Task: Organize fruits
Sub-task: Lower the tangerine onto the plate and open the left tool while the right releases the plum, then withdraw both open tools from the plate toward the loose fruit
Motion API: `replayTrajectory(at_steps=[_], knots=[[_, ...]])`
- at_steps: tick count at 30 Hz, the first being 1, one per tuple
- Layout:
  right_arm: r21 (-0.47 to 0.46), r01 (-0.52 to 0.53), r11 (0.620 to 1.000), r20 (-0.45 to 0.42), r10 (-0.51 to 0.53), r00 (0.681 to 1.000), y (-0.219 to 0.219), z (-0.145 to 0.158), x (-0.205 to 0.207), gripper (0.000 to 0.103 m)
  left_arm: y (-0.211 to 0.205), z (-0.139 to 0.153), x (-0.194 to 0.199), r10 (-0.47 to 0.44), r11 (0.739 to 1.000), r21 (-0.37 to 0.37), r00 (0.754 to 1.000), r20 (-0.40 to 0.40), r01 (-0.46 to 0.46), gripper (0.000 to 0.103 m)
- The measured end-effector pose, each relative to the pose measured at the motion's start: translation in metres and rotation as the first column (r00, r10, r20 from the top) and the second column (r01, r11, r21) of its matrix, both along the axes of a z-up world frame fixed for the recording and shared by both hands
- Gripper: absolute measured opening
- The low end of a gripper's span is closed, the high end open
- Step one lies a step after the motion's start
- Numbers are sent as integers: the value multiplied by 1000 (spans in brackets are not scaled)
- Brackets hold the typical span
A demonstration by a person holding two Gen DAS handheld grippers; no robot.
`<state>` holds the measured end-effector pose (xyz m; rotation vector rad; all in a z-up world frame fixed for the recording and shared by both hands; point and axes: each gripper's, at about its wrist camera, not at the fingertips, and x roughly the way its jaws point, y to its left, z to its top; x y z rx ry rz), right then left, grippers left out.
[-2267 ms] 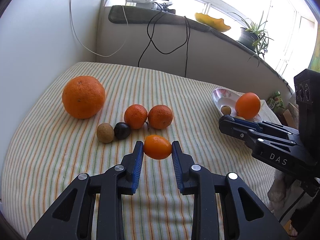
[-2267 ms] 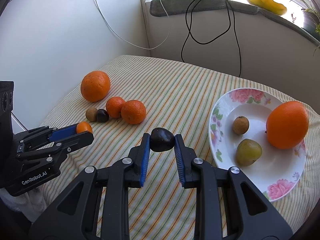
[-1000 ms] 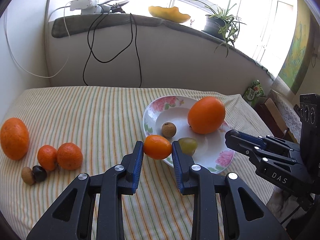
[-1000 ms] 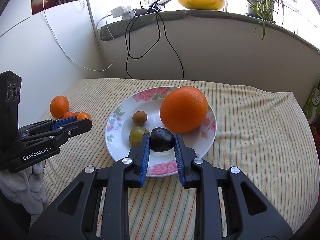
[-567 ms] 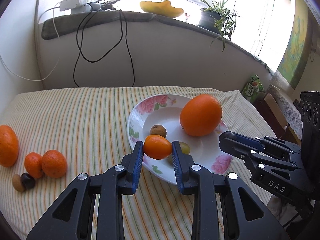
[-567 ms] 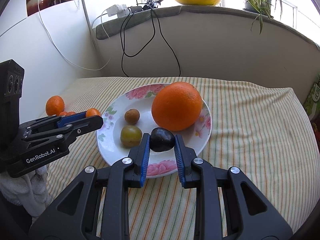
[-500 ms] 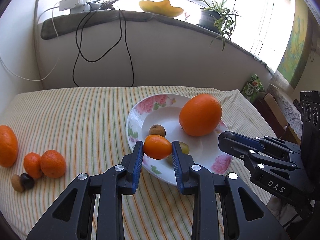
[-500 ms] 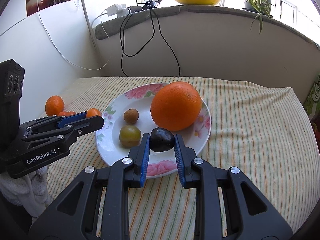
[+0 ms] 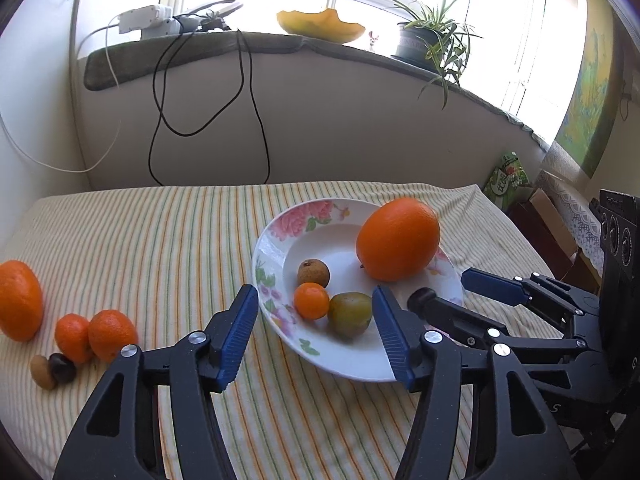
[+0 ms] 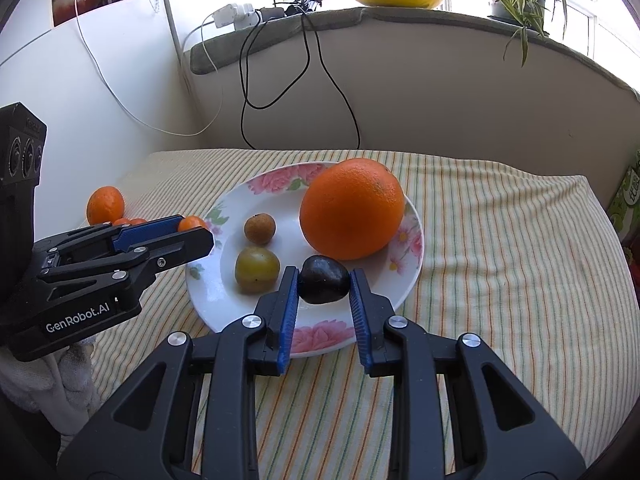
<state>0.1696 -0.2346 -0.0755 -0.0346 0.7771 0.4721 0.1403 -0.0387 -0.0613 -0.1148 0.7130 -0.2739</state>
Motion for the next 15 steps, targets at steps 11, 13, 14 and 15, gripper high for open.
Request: replayTrajectory(at_steps=[11, 13, 14, 15], knots=[[-46, -3, 999, 73, 7, 997, 6, 11, -12, 85, 6, 11, -9, 26, 1000, 6, 999, 30, -27, 72], [-55, -8, 998, 79, 12, 997, 9, 13, -14, 87, 7, 13, -11, 33, 999, 6, 999, 32, -33, 72], [-59, -10, 998, 83, 15, 996, 11, 14, -15, 88, 8, 14, -12, 36, 999, 6, 999, 33, -36, 72], [-61, -13, 998, 87, 18, 996, 12, 15, -16, 89, 10, 15, -13, 40, 999, 5, 999, 35, -40, 72]])
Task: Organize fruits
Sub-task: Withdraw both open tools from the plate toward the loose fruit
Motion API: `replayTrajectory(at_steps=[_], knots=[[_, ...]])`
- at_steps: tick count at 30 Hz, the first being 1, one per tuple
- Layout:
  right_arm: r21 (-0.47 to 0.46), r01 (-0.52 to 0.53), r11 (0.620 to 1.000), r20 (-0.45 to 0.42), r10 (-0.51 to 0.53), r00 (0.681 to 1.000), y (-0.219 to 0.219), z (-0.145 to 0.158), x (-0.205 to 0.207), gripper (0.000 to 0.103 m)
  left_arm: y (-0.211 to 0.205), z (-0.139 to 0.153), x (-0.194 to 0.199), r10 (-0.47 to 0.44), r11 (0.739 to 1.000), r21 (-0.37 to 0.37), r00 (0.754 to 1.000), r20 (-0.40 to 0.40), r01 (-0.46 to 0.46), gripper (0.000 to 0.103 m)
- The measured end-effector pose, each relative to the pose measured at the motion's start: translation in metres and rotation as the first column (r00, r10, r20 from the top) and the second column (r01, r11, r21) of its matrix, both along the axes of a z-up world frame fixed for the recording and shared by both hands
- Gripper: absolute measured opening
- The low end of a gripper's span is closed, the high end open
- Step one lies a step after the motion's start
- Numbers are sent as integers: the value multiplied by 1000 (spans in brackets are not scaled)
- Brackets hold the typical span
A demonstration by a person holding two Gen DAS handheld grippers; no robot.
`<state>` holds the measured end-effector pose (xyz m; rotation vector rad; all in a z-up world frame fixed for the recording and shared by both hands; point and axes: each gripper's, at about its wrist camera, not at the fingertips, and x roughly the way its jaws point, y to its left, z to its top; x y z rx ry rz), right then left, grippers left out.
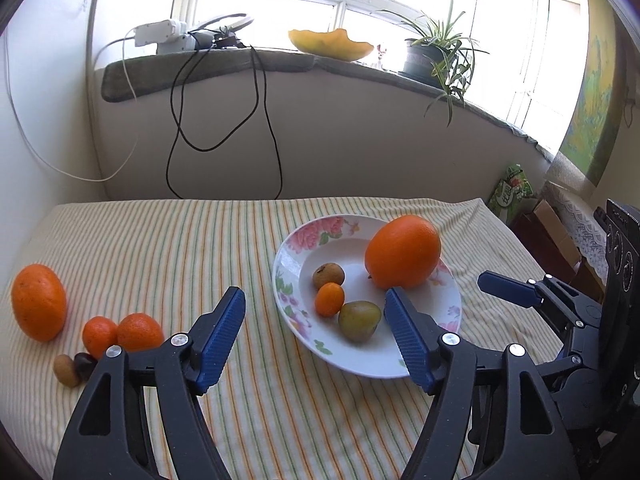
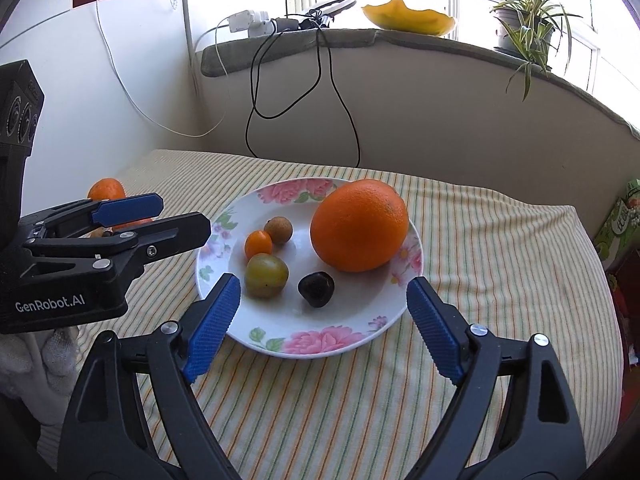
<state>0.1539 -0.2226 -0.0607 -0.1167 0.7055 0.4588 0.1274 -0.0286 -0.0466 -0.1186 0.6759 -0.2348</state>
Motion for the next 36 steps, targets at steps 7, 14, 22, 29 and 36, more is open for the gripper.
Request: replayTrajectory(at_steps=[7, 14, 22, 29, 36], knots=[[3, -18, 1000, 6, 18, 1000, 8, 6, -5, 89, 14, 7, -10, 28, 1000, 6, 999, 19, -28, 72], [10, -46, 999, 14, 46, 999, 23, 14, -10, 89, 33, 11, -22, 60, 998, 5, 998, 33, -60, 72], [31, -93, 995, -1, 93, 996, 42, 17, -15, 89, 57, 9, -33, 99, 995, 2, 995, 34, -99, 73], [60, -150, 987, -11, 151, 988, 59, 21, -19, 89, 79, 2, -41, 136, 991, 11, 991, 18, -136, 73], [57, -208, 976, -18, 210, 978, 81, 23, -21, 89, 108, -13, -52, 192, 981, 7, 981, -16, -192, 73]])
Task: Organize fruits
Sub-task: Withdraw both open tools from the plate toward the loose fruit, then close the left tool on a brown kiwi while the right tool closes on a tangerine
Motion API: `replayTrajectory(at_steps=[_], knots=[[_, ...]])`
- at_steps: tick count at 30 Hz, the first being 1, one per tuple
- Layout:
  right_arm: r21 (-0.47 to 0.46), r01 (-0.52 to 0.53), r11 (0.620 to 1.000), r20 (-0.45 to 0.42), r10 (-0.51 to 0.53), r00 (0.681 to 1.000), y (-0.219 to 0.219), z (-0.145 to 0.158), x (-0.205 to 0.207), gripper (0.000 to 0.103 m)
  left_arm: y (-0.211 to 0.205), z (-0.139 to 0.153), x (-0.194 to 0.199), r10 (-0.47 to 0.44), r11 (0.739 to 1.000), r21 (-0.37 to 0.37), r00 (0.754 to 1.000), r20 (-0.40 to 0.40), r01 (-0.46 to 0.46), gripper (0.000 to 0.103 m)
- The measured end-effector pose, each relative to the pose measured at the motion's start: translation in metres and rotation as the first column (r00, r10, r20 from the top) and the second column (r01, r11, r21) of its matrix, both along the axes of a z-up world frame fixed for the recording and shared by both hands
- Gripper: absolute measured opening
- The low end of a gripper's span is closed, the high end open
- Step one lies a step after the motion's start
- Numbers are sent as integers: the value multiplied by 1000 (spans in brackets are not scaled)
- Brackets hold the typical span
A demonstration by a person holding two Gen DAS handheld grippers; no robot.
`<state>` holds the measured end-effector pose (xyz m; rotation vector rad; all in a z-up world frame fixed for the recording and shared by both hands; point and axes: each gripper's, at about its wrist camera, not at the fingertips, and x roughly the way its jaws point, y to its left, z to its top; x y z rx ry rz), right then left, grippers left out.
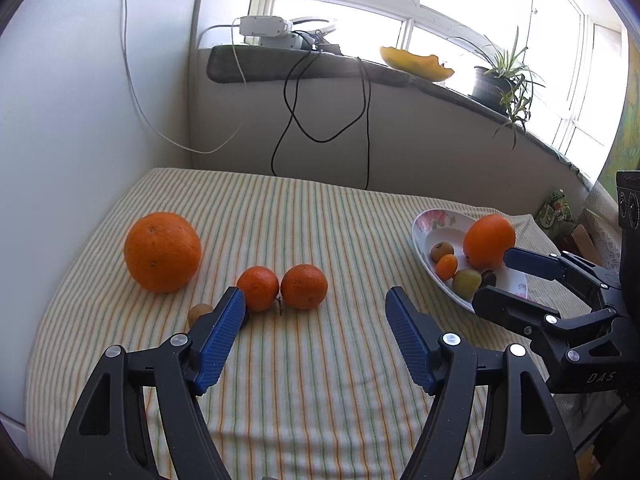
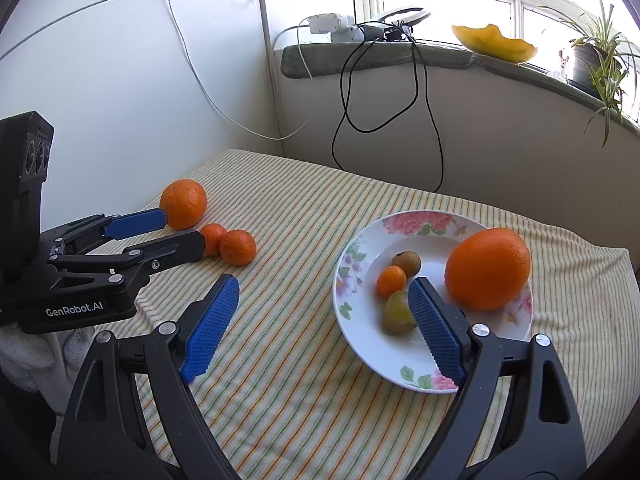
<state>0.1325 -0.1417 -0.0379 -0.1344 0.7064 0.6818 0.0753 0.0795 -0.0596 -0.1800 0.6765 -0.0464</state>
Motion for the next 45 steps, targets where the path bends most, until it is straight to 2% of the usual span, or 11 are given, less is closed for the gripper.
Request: replayTrajectory(at_steps=[11, 14, 19, 21, 26, 30, 36, 45], knots=[[-1, -80, 997, -26, 80, 996, 36, -3, 1, 89, 56, -28, -22, 94, 995, -25, 994, -57, -95, 72], [-1, -100, 995, -39, 100, 994, 48, -5, 2, 89, 66, -31, -23, 99, 994, -40, 993, -64, -102, 66], [6, -120, 993, -73, 120, 990, 65, -12, 8, 88, 75, -35, -20, 89, 993, -65, 994, -71, -94, 62], [1, -131, 991, -85, 130, 988, 72, -15, 9, 82, 75, -37, -17, 83, 994, -70, 994, -76, -88, 60], [-18, -148, 989, -103, 145, 984, 92, -25, 12, 79, 76, -41, -8, 55, 994, -89, 994, -93, -64, 50], [-30, -141, 990, -123, 136, 983, 106, -35, 19, 65, 78, -43, -2, 46, 994, -96, 994, -103, -56, 45], [-27, -103, 994, -161, 97, 982, 116, -47, 35, 50, 79, -45, 3, 31, 995, -90, 993, -113, -42, 39], [-13, -100, 995, -198, 95, 975, 122, -57, 47, 49, 76, -49, 14, 20, 996, -78, 991, -132, -31, 35]])
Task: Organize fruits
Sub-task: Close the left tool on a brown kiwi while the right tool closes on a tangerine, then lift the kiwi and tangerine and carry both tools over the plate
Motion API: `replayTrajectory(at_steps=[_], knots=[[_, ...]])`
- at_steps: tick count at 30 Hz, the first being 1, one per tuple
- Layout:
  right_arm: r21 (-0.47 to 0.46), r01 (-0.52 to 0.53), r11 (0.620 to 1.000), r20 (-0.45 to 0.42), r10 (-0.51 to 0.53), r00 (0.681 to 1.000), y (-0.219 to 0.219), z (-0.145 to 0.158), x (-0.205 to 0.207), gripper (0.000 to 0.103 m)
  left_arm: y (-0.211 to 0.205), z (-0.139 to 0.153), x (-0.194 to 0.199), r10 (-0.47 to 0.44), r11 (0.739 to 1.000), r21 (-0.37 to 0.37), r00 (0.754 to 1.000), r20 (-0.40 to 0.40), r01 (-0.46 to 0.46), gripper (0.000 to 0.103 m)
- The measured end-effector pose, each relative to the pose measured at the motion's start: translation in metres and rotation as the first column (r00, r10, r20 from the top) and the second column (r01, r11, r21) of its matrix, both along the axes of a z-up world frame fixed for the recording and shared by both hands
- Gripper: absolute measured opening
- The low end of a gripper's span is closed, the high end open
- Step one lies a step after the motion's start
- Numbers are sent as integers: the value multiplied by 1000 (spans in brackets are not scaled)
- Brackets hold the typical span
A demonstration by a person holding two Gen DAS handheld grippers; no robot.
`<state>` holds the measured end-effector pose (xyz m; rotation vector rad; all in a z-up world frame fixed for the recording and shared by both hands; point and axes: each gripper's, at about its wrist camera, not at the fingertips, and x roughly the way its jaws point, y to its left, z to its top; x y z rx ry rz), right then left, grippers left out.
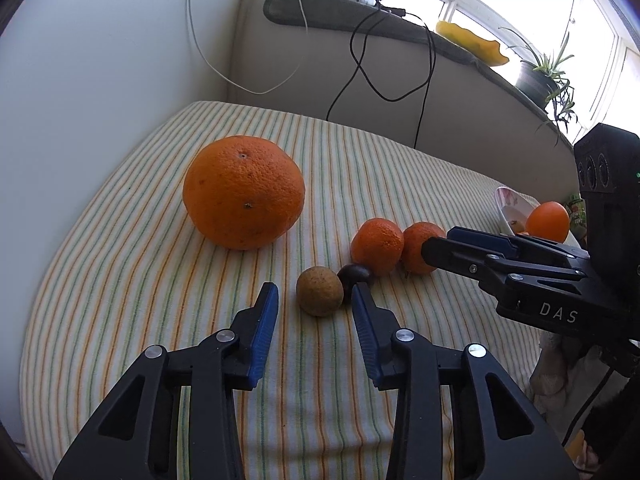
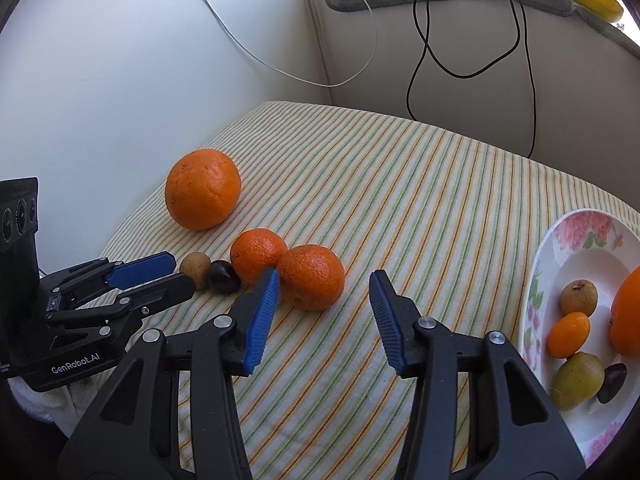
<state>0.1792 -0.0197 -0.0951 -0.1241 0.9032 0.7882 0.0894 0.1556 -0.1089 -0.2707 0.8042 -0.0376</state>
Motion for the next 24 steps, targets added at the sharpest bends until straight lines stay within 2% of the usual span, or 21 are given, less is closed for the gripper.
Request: replayTrajectory(at_steps=[8, 10, 12, 24], knots=[[19, -11, 1000, -28, 11, 1000, 4, -4, 6, 49, 0, -4, 4, -12, 1000, -11, 1000, -8, 12, 24], [16, -21, 1000, -38, 22, 999, 6, -6, 7, 48, -1, -4, 3, -13, 1000, -4, 1000, -6, 13, 24], [26, -35, 999, -49, 37, 998, 8, -8, 6, 41, -1, -4, 3, -14, 1000, -3, 1000, -5, 14, 24], [36, -32, 999, -33, 33, 999, 6, -3, 0, 40, 0, 2, -8, -4, 1000, -11, 1000, 17, 4, 23]])
